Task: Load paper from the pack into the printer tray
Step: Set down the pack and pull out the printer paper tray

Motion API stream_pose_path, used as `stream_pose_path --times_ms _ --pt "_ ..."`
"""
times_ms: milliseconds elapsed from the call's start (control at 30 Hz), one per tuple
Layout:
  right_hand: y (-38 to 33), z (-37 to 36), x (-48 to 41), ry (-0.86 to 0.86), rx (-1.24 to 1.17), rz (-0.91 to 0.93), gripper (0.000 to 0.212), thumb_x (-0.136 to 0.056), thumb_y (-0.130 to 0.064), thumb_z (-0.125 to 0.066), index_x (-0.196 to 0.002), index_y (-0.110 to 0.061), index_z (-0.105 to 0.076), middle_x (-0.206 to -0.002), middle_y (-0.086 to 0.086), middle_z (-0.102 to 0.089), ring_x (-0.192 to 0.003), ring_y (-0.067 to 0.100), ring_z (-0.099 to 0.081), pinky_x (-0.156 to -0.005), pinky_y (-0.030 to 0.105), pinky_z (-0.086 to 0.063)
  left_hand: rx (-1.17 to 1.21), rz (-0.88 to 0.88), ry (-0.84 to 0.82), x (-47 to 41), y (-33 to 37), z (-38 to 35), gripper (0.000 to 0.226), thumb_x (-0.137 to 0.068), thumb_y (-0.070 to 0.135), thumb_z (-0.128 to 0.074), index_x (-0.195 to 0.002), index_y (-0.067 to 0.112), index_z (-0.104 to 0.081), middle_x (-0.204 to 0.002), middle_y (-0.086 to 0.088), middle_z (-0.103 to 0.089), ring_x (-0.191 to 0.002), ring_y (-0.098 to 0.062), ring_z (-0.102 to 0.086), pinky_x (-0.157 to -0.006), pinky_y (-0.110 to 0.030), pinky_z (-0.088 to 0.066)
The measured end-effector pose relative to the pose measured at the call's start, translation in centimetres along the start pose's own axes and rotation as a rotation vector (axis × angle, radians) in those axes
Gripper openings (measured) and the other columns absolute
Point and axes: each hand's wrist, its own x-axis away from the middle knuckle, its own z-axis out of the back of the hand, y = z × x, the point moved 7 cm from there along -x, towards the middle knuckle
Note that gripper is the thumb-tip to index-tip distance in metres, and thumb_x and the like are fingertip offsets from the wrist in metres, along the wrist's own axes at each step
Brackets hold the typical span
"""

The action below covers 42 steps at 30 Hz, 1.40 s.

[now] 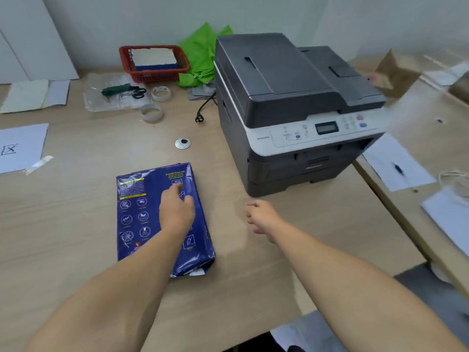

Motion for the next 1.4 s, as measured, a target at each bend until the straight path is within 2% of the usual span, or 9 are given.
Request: stream_pose_path --times_ms 200,333,500,767,933,1000,1100,1200,1400 --pt "2.6 8.7 -2.0 0.096 -0.313 -0.076 0.016 -0.098 -0.02 -0.048 -0.112 -0.017 -0.053 -0.096 0.008 -0.058 -0.087 0.023 -0.056 -0.068 0.032 -0.047 -0.016 -0.079 -0.136 2.8 5.9 -7.9 0.058 -0.093 0.02 -0.055 -0.149 0.014 -0.041 -0.149 -0.011 -0.047 -0.132 -0.028 -0.05 -0.106 -0.041 -0.042" --pt "3.8 13.4 -4.9 0.115 -0.579 -0.156 0.022 -0.097 -0.016 -0.05 -0.117 -0.01 -0.053 -0.087 0.006 -0.06 -0.067 0.021 -0.059 -0.061 0.033 -0.048 0.005 -0.026 -0.147 3.4 8.6 -12.3 0.071 -0.09 0.024 -0.065 -0.152 0.012 -0.033 -0.153 -0.011 -0.044 -0.137 -0.028 -0.045 -0.113 -0.044 -0.038" --pt "5.0 15.9 -9.2 0.025 -0.815 -0.264 0.032 -0.097 -0.008 -0.037 -0.12 -0.024 -0.053 -0.08 0.003 -0.057 -0.068 0.019 -0.055 -0.066 0.036 -0.05 0.199 0.117 -0.074 4.1 9.7 -16.5 0.071 -0.084 0.023 -0.066 -0.149 0.024 -0.037 -0.149 -0.001 -0.049 -0.131 -0.028 -0.05 -0.105 -0.044 -0.046" --pt "5.5 15.6 -13.1 -0.115 -1.035 -0.349 0.014 -0.094 -0.006 -0.045 -0.099 -0.009 -0.058 -0.084 0.008 -0.054 -0.077 0.023 -0.056 -0.065 0.043 -0.051 0.312 0.256 0.065 4.2 9.9 -18.5 0.042 -0.084 0.012 -0.065 -0.118 0.028 -0.046 -0.119 0.007 -0.056 -0.107 -0.022 -0.055 -0.085 -0.034 -0.042" --pt "5.2 14.8 -13.2 -0.206 -1.069 -0.298 0.035 -0.096 -0.001 -0.044 -0.13 -0.005 -0.049 -0.084 0.011 -0.055 -0.12 0.037 -0.059 -0.07 0.042 -0.054 0.343 0.257 0.07 4.6 9.9 -19.1 0.05 -0.084 0.016 -0.066 -0.129 0.028 -0.048 -0.121 0.012 -0.058 -0.106 -0.02 -0.056 -0.089 -0.037 -0.045" --pt "5.1 14.5 -13.3 -0.21 -1.086 -0.303 0.041 -0.096 -0.002 -0.047 -0.137 -0.009 -0.047 -0.102 0.014 -0.063 -0.116 0.038 -0.062 -0.07 0.044 -0.054 0.37 0.267 0.066 4.6 9.8 -19.3 0.046 -0.084 0.017 -0.064 -0.125 0.031 -0.05 -0.115 0.017 -0.06 -0.1 -0.02 -0.058 -0.088 -0.04 -0.049" --pt "5.2 14.5 -13.7 -0.217 -1.151 -0.339 0.034 -0.096 -0.004 -0.049 -0.13 -0.007 -0.053 -0.099 0.013 -0.061 -0.087 0.03 -0.063 -0.081 0.049 -0.055 0.422 0.293 0.062 4.7 9.8 -19.5 0.041 -0.088 0.014 -0.06 -0.124 0.031 -0.05 -0.106 0.028 -0.057 -0.088 -0.011 -0.059 -0.091 -0.041 -0.048" --pt "5.6 14.6 -13.7 -0.233 -1.188 -0.353 0.026 -0.094 0.0 -0.044 -0.115 -0.007 -0.056 -0.092 0.014 -0.062 -0.085 0.03 -0.061 -0.087 0.05 -0.052 0.449 0.299 0.068 4.9 9.8 -19.6 0.044 -0.091 0.011 -0.058 -0.127 0.034 -0.049 -0.107 0.029 -0.057 -0.092 -0.003 -0.057 -0.102 -0.046 -0.048" --pt "5.7 14.5 -13.0 -0.297 -1.198 -0.359 0.023 -0.087 0.006 -0.042 -0.1 -0.005 -0.057 -0.094 0.016 -0.062 -0.089 0.028 -0.061 -0.078 0.048 -0.053 0.457 0.292 0.068 5.5 9.7 -20.0 0.054 -0.088 0.01 -0.057 -0.132 0.04 -0.05 -0.107 0.032 -0.058 -0.102 -0.019 -0.057 -0.103 -0.047 -0.047"
